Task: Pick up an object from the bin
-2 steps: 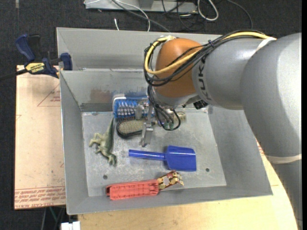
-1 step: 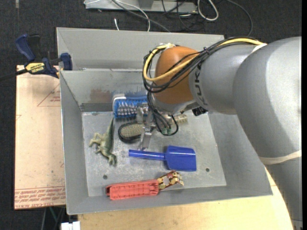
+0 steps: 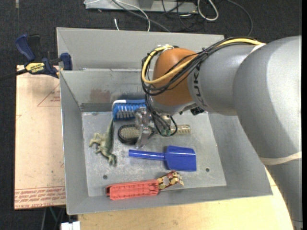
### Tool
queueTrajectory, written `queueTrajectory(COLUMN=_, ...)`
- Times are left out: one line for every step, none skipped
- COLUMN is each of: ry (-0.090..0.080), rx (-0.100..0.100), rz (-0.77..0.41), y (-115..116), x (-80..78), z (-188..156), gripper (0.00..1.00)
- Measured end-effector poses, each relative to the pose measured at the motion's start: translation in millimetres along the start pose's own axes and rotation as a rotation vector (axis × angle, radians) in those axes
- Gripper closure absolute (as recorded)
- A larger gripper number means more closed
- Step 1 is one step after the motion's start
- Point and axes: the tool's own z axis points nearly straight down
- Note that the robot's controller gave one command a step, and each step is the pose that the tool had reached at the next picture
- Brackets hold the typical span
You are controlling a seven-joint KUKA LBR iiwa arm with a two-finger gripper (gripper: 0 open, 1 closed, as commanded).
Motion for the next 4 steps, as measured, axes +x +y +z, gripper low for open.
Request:
queueTrajectory(ry=0.000, rx=0.000, rz=0.000, y=0.0, x=0.0, z=0.0, gripper=1.00)
queueTrajectory(ry=0.001, rx=0.000, rz=0.001, y=-0.1, x=0.3, z=-8.9, gripper=1.00)
queueTrajectory(ry=0.001, rx=0.000, rz=0.001, y=0.2, x=0.0, z=-26.2, gripper=1.00)
queueTrajectory(ry=0.009, rx=0.000, rz=0.001, y=0.4, x=1.5, z=-53.0, gripper=1.00)
